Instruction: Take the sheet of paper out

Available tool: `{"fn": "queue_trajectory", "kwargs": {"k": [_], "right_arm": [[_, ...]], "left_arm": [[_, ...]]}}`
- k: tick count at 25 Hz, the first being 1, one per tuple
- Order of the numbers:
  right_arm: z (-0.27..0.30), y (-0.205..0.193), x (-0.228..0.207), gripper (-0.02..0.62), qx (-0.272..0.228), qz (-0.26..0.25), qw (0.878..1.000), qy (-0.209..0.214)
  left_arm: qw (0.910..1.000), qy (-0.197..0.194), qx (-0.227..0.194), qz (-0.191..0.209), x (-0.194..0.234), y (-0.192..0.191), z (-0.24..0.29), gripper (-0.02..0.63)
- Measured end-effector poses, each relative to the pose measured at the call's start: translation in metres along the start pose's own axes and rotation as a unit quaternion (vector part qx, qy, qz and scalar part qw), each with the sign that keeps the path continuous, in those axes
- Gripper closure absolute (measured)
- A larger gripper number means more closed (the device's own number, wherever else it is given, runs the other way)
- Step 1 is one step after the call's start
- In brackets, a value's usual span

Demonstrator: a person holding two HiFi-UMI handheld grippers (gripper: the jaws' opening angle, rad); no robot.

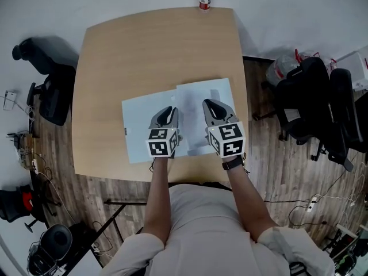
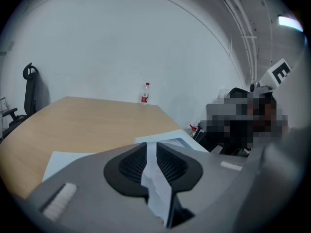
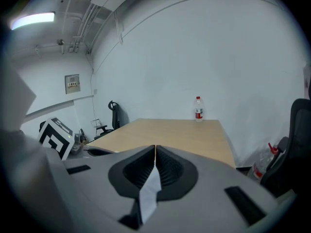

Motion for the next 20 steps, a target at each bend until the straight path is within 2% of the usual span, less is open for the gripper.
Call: {"fn": "queue_trajectory", "kwargs": {"k": [9,17,20], "right_arm": [[0.018,-0.01,-0.009,0.581,0.023,0.013,1.0,-0.012],[0.033,-0.013,-0.009,0.581,0.03,0.024,0.999,-0.011],[0.037,-0.013,-0.011,0.581,0.03,0.033,0.999,-0.014]], "left_arm": [[0.9969,-0.031,0.061,-0.039,0.011,-0.033,0.025,0.515],[0.9928,-0.049,0.1,-0.045,0.014,-0.053,0.045,0.495],[0.9896,-0.057,0.12,-0.055,0.014,-0.062,0.054,0.462]]}}
Point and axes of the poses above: the fingertips, and each gripper's own axes: z forward along the fingers, x to its left, y out of its top, the point moved 9 cm from there along -z, backward along the fingers, and after that the axes turned 4 degrees about -x, right-handed, at the moved point
